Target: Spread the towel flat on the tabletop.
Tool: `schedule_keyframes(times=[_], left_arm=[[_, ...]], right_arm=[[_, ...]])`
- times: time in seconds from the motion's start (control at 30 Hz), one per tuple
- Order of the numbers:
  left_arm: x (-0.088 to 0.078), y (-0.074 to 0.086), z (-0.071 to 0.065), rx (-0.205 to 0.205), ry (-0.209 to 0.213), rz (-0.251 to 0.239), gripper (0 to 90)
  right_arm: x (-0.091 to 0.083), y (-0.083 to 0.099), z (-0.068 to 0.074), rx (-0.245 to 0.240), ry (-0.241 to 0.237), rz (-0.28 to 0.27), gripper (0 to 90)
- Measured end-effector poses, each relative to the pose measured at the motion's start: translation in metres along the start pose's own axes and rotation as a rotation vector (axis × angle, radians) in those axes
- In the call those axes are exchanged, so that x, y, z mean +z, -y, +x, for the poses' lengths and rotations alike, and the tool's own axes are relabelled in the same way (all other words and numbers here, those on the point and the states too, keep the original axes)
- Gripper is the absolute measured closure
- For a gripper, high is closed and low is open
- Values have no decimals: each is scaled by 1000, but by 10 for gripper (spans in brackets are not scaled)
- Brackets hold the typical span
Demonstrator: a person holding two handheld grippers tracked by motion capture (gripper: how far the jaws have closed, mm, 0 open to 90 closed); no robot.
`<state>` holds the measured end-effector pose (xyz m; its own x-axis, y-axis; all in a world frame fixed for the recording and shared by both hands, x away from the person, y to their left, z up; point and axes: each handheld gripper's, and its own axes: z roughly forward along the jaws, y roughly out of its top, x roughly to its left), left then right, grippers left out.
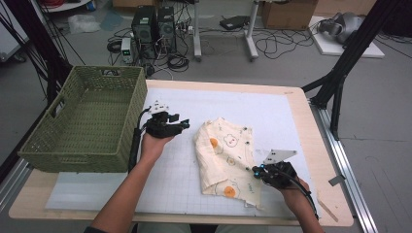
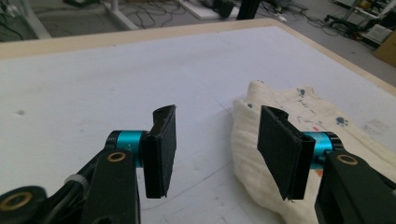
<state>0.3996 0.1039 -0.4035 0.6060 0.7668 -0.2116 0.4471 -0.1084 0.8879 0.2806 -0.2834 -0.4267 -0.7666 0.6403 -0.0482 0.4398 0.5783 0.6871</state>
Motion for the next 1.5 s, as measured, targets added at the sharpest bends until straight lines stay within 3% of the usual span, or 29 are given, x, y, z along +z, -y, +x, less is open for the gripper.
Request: schedule_keyframes(times=[0.13,0.37,0.6,0.77,0.83,0.87,0.9,0.93,0.97,1.0,1.1,1.2,1.27,1.3,1.33,1.5], left_arm=[[13,-6,-4,12,22,23,456],[40,-23,-11,31,50,52,440],[77,-31,-17,62,47,128,436],[97,-17,-21,102,38,240,452],[98,-15,-19,103,39,258,518],[99,-14,-18,98,46,271,603],[98,-13,-17,109,47,288,603],[97,-13,-17,114,44,301,767],[95,-13,-16,117,42,300,767],[92,-14,-15,125,38,291,849],[83,-15,-11,116,34,269,864],[68,-11,-4,54,13,190,865],[54,-5,2,66,-30,164,863],[54,-5,2,66,-30,164,862],[44,-4,4,51,-52,146,862],[27,-2,10,36,-70,117,861]], right_arm=[[-4,-3,-5,37,31,-86,623],[-3,-3,-10,77,75,-124,462],[-3,-2,-11,75,76,-128,458],[-5,-1,-11,82,78,-135,452],[-6,0,-12,84,79,-137,452],[-6,0,-12,83,79,-137,453],[-6,0,-12,83,79,-137,453],[-7,0,-12,82,82,-140,449],[-7,0,-12,82,82,-140,449],[-7,0,-12,88,85,-139,446],[-5,0,-11,86,84,-133,450],[-3,-1,-11,84,87,-127,454],[0,-2,-11,99,108,-119,453],[1,-2,-12,107,128,-115,456],[3,-2,-13,120,136,-108,459],[6,-4,-13,124,149,-94,467]])
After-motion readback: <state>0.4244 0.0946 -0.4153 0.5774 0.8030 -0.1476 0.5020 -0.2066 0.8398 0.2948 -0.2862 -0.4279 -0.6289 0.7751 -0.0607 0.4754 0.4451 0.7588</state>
